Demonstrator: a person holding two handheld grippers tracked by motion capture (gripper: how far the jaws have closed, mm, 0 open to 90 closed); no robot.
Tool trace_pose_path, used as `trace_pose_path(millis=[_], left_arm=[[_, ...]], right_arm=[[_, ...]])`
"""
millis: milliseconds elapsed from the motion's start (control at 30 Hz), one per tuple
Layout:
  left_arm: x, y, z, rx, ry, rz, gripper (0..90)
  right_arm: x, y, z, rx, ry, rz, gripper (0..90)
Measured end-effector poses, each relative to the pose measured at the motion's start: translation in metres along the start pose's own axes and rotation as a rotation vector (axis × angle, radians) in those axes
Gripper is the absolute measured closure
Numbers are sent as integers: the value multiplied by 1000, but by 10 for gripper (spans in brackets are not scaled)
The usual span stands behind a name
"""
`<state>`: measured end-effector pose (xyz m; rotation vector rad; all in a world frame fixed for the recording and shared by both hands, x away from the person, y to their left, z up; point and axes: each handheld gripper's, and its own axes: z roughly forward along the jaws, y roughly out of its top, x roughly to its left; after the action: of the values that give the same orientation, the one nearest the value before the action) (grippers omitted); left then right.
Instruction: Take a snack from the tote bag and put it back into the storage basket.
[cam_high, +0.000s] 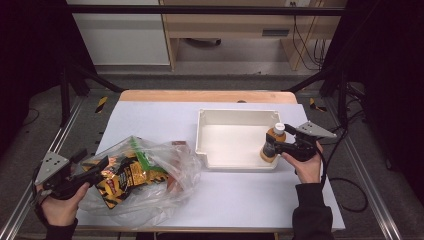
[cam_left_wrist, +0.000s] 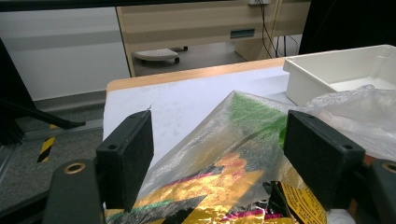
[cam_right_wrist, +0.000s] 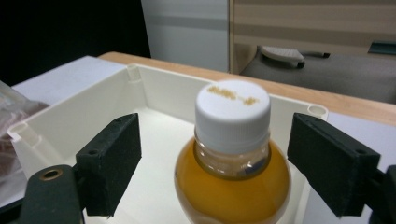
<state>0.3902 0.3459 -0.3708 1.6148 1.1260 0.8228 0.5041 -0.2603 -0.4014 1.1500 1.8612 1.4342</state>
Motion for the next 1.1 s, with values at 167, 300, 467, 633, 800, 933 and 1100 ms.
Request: trace_pose_path(millis=[167, 300, 467, 633, 800, 933, 1100], left_arm=[[0, 0, -1, -2, 4, 1, 239], [0, 1, -1, -5, -1, -2, 239], [1, 0, -2, -5, -1, -4, 238], [3, 0, -3, -8, -4, -10, 238], [5, 0, -4, -9, -2, -13, 238], [5, 0, -3, -4, -2, -9, 238], [6, 0, -3, -4, -3, -12, 238]], right_arm=[[5, 8, -12, -64, -23, 9, 170], [8, 15, -23, -100, -39, 7, 175], [19, 24, -33, -135, -22, 15, 192], [35, 32, -36, -136, -1, -2, 212], [57, 40, -36, -140, 39, -22, 220], [76, 44, -31, -131, 88, -21, 227], [101, 44, -20, -108, 162, -57, 230]])
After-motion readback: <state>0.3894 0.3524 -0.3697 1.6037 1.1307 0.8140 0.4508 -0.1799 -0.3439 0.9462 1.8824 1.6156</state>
